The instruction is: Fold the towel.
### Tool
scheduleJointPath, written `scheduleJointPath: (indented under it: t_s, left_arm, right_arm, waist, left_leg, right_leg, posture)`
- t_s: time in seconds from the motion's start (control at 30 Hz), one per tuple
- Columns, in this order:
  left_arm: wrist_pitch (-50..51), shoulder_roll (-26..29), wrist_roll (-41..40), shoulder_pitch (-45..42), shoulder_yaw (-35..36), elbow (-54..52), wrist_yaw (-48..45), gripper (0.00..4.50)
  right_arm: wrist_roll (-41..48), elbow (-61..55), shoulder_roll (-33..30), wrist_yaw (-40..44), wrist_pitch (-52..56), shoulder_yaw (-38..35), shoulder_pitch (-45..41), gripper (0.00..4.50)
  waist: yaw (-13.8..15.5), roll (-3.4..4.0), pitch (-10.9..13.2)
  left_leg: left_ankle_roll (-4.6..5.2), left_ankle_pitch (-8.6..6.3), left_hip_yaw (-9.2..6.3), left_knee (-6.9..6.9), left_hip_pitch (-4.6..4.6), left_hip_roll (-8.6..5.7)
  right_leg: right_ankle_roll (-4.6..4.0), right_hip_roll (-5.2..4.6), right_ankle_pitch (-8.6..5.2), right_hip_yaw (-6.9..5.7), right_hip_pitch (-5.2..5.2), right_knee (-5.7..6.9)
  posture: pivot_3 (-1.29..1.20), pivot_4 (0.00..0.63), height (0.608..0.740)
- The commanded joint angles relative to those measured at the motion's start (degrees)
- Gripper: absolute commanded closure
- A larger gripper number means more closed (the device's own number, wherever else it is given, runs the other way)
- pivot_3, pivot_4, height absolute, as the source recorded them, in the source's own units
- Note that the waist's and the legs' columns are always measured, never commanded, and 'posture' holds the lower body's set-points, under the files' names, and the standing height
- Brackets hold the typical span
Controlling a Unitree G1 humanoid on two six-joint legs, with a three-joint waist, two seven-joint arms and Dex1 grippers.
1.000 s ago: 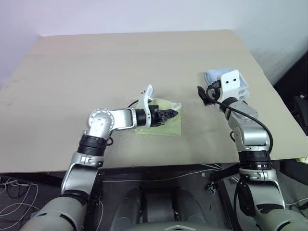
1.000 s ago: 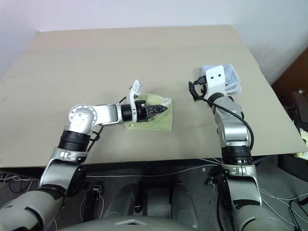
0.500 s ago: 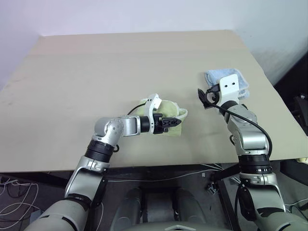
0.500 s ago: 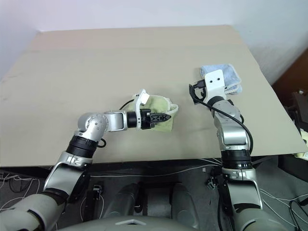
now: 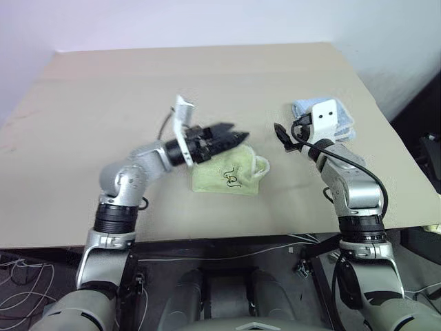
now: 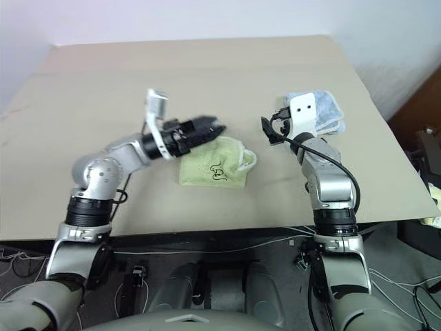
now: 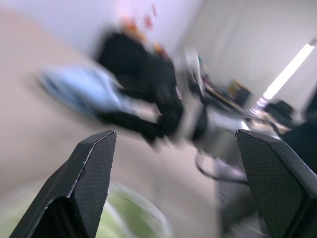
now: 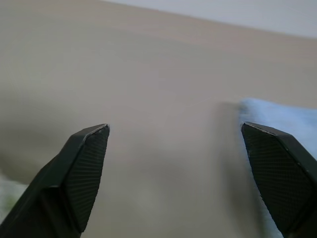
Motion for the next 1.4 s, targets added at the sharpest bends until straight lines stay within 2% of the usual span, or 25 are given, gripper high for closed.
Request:
scheduleJointPath:
  t_s: [0.03,0.17,0.33,0.5,0.63,0.8,0.9,1.1,1.23,1.33,1.4]
  left_arm:
    - [-6.8,3.4,4.2,1.9,0.5,0.8,-6.0,1.33]
    - [-14.9,6.5,11.2,4.0,-2.1,5.1,-11.2,2.73]
    - [-20.4,4.2,14.1,3.3,-4.2,9.5,-15.7,4.47]
    - [-28.3,2.9,20.5,2.6,-8.2,13.7,-19.4,4.49]
    - [-32.1,2.0,22.5,3.1,-9.4,16.7,-21.5,4.49]
    - [-35.7,0.9,25.3,4.4,-9.9,23.1,-21.8,4.49]
    - [-37.5,0.2,26.1,5.9,-9.2,27.4,-21.7,4.49]
    - [-34.8,-0.6,25.3,9.6,-9.3,27.8,-23.5,4.49]
    - [-33.6,-1.0,24.5,8.6,-8.1,27.7,-23.7,4.49]
    - [-28.0,0.4,21.3,8.6,-7.6,24.5,-27.4,4.49]
    - [-23.7,0.7,18.6,8.1,-5.9,21.8,-27.2,4.15]
  right_arm:
    - [5.9,-8.2,1.5,3.2,3.6,0.3,-1.7,1.35]
    - [6.9,-12.0,3.6,4.0,8.9,6.2,-2.8,2.71]
    - [7.1,-10.1,6.2,4.2,11.7,9.7,-5.7,4.42]
    - [3.5,-6.9,4.0,4.0,11.0,13.1,-3.2,4.47]
    - [1.3,-8.6,1.8,4.6,10.6,15.3,-0.3,4.47]
    - [1.2,-9.1,2.2,4.2,11.1,15.3,3.5,4.47]
    - [1.0,-7.4,3.6,4.1,7.5,15.1,7.0,4.47]
    - [1.7,-0.6,8.5,4.4,-2.4,13.1,13.0,4.47]
    - [1.2,4.3,8.7,5.4,-7.2,11.1,12.0,4.47]
    - [1.6,6.3,7.5,6.6,-8.8,9.2,10.3,4.47]
    - [4.2,5.5,7.0,8.2,-8.0,6.9,8.8,4.50]
  waist:
    - [0.0,0.03,0.0]
    - [0.2,0.03,0.0]
    - [0.4,0.02,0.0]
    - [0.3,0.01,0.0]
    - [0.3,0.01,0.0]
    - [0.0,0.01,0.0]
    - [0.1,0.01,0.0]
    - [0.0,-0.02,-0.1]
    - [0.0,-0.02,-0.1]
    - [0.0,-0.01,-0.1]
    - [0.0,-0.02,-0.1]
  left_leg:
    - [0.00,0.00,0.02,-0.03,0.00,0.01]
    - [0.00,0.00,-0.01,-0.02,-0.01,0.00]
    - [0.00,0.00,-0.04,-0.01,-0.05,0.00]
    - [0.00,-0.01,-0.03,-0.02,-0.06,-0.02]
    - [0.00,-0.01,-0.01,-0.06,-0.12,-0.02]
    - [0.01,-0.01,0.00,-0.05,-0.10,0.01]
    - [0.01,-0.01,0.00,-0.04,-0.08,0.01]
    - [0.02,-0.01,-0.02,0.03,0.11,0.01]
    - [0.01,-0.02,-0.04,0.02,0.41,0.03]
    - [0.01,-0.02,-0.04,0.04,0.44,0.04]
    - [0.01,-0.02,-0.04,0.05,0.44,0.04]
  right_leg:
    - [0.00,0.01,0.00,0.02,-0.02,0.01]
    - [-0.04,-0.02,-0.02,-0.01,-0.01,-0.01]
    - [-0.08,-0.04,-0.03,-0.02,-0.06,0.00]
    - [0.00,-0.06,0.01,-0.02,-0.07,-0.01]
    - [0.00,-0.06,0.01,-0.01,-0.17,0.02]
    - [0.02,-0.02,0.02,0.00,-0.18,0.06]
    - [0.03,-0.01,0.02,-0.02,-0.15,0.07]
    - [0.04,-0.01,0.03,-0.03,0.10,0.07]
    - [-0.03,0.00,-0.01,-0.04,0.37,0.07]
    - [-0.06,0.01,-0.04,-0.03,0.40,0.07]
    - [-0.06,0.01,-0.03,-0.03,0.40,0.08]
  posture:
    - [0.00,0.150,0.740]
    - [0.00,0.150,0.740]
    - [0.00,0.150,0.740]
    - [0.00,0.150,0.740]
    - [0.00,0.150,0.740]
    - [0.00,0.150,0.740]
    - [0.00,0.150,0.740]
    - [0.00,0.150,0.740]
    - [0.00,0.150,0.740]
    - [0.00,0.150,0.740]
    - [0.00,0.150,0.740]
